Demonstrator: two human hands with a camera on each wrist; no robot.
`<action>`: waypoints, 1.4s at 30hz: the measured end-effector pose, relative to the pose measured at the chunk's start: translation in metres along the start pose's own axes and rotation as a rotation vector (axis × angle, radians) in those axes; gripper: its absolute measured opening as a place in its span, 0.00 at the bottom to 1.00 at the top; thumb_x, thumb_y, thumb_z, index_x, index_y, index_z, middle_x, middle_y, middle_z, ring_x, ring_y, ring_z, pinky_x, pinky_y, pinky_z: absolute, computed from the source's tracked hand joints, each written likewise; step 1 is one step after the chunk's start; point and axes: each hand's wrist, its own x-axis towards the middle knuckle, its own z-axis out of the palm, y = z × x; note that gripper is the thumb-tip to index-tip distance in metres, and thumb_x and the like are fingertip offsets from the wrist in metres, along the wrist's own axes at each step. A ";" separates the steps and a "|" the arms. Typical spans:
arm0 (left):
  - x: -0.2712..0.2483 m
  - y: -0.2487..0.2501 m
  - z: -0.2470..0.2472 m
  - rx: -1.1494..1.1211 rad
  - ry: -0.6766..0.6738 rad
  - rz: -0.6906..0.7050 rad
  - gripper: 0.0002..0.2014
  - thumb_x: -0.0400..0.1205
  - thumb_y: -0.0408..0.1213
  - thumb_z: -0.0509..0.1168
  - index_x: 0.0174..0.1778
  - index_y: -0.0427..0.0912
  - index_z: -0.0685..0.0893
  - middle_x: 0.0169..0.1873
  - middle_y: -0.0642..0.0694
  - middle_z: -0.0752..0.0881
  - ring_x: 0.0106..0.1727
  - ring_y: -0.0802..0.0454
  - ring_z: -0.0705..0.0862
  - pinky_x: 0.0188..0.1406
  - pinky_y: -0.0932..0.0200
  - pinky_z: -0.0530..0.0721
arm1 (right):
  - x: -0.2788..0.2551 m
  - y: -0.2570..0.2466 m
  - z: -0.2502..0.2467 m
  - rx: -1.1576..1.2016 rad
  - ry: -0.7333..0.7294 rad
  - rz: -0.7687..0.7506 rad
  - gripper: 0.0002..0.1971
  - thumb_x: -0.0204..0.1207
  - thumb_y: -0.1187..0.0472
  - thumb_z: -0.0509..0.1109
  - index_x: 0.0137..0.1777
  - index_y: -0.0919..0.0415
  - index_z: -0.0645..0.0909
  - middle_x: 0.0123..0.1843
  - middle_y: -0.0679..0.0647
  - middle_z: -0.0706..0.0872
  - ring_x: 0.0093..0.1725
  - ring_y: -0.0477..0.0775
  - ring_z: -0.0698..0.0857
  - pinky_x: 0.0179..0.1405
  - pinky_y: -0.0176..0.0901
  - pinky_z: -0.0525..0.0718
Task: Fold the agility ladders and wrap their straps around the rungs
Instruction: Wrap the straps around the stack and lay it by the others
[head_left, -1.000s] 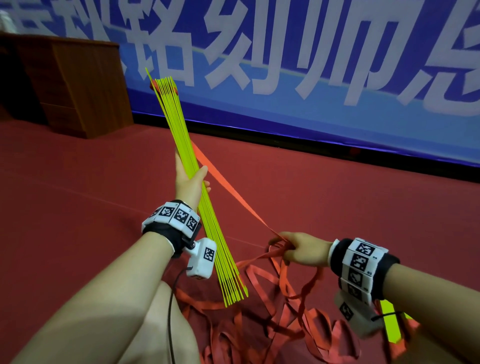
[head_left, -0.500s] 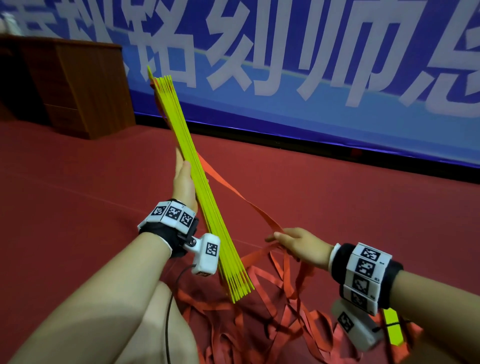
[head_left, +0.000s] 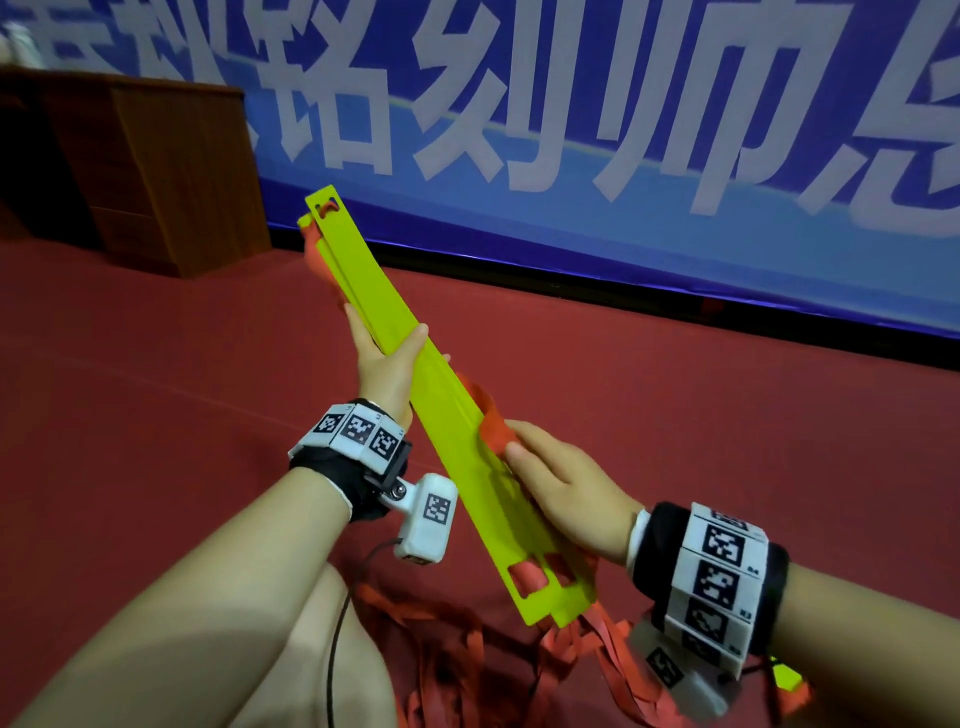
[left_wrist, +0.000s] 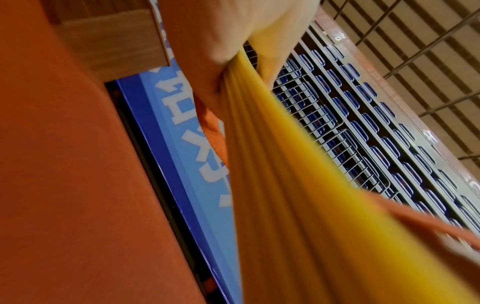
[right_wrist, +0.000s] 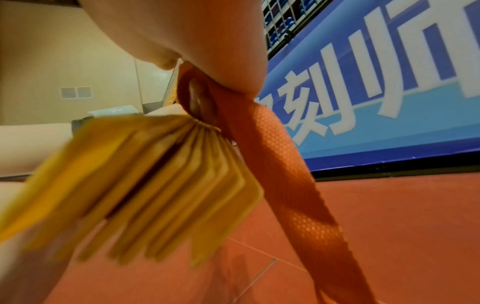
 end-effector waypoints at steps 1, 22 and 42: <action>0.000 0.001 0.001 -0.019 0.013 -0.004 0.52 0.76 0.36 0.76 0.84 0.65 0.46 0.80 0.43 0.68 0.58 0.36 0.86 0.56 0.33 0.86 | 0.000 0.000 -0.001 0.036 0.035 -0.004 0.16 0.87 0.53 0.55 0.70 0.49 0.77 0.63 0.44 0.85 0.64 0.44 0.82 0.66 0.42 0.76; -0.013 0.010 0.003 0.129 -0.129 0.156 0.36 0.82 0.25 0.65 0.84 0.51 0.59 0.38 0.40 0.84 0.34 0.45 0.88 0.37 0.53 0.88 | 0.010 0.014 0.003 -0.494 -0.114 0.220 0.11 0.77 0.57 0.64 0.40 0.59 0.65 0.37 0.57 0.76 0.38 0.60 0.73 0.36 0.45 0.62; 0.000 0.016 -0.018 0.180 -0.078 0.183 0.36 0.83 0.26 0.65 0.84 0.52 0.57 0.38 0.42 0.84 0.32 0.49 0.87 0.36 0.55 0.88 | 0.023 0.035 -0.009 0.115 -0.231 0.581 0.16 0.85 0.69 0.53 0.57 0.68 0.84 0.30 0.55 0.74 0.28 0.51 0.70 0.27 0.40 0.67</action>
